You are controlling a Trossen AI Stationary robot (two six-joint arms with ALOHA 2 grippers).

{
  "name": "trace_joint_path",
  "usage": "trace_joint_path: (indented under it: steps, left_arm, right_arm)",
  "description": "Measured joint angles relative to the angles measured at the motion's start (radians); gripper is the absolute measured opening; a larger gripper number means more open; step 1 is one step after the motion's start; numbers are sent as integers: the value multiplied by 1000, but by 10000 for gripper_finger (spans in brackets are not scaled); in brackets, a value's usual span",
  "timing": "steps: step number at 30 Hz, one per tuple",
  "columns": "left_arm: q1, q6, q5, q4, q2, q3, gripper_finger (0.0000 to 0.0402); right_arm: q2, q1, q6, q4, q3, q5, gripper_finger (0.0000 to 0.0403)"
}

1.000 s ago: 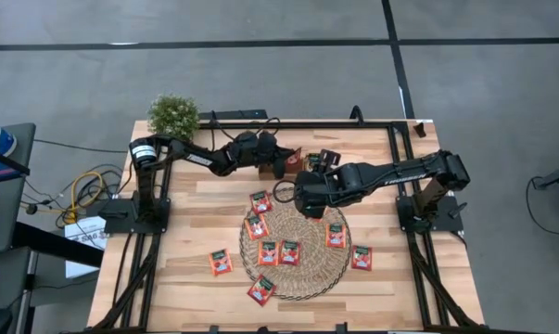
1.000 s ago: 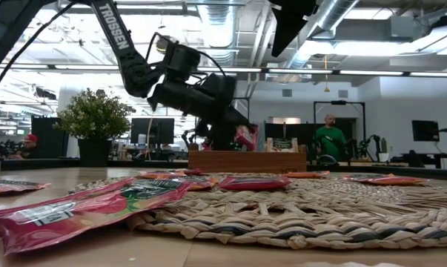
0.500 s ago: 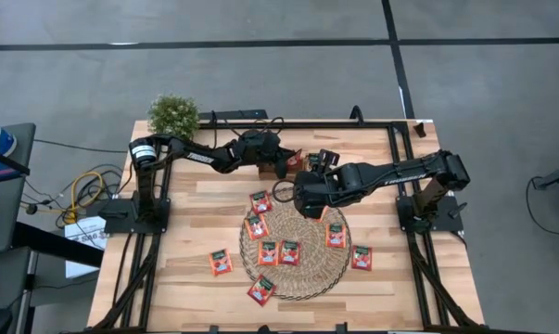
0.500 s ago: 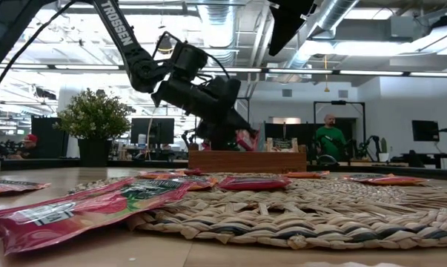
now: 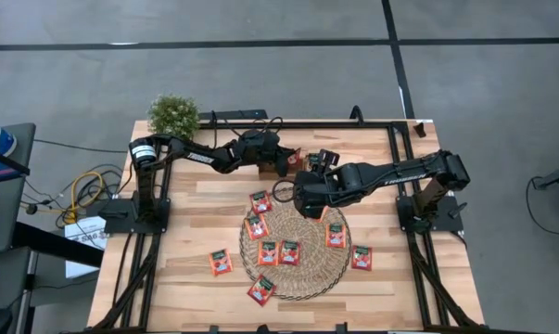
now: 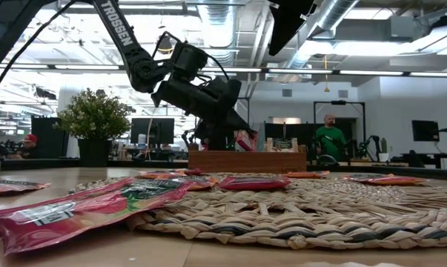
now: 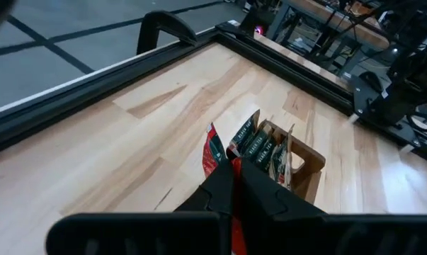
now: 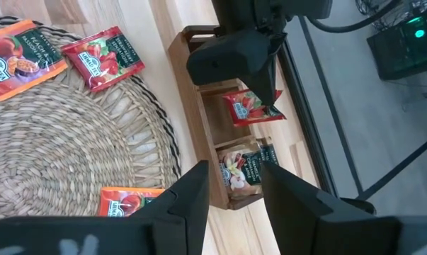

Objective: Pick & Place Tea
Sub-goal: Put the red tea bag into the middle section of the wooden organizer

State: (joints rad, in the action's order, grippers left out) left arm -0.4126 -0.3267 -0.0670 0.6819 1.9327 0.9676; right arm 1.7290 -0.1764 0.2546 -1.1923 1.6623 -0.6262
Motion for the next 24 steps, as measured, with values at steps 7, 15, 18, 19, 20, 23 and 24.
trace_joint_path:
  steps: [7, 15, 18, 19, 20, 23, 24]
  left_arm:
    - [0, 2, 0, 24, 29, 0, 0]
    - [0, 1, -45, 24, 65, 34, 2]
    - [0, 5, -45, 23, 65, 37, 18]
    - [0, 5, -45, 21, 65, 37, 26]
    - [-1, 7, -42, 11, 65, 38, 34]
    - [0, 30, -28, -35, 65, 38, 60]
    - [-1, 31, -23, -39, 66, 38, 68]
  right_arm:
    - [0, 0, 0, 0, 0, 1, 121]
    - [0, -1, 0, 3, 0, 3, 121]
    - [0, -1, 0, 1, 0, 3, 121]
    - [0, -1, 0, 1, 0, 3, 121]
    - [0, -1, 0, 1, 0, 3, 121]
    - [0, -1, -1, 0, 0, 3, 121]
    - [0, -1, -9, 0, 0, 3, 121]
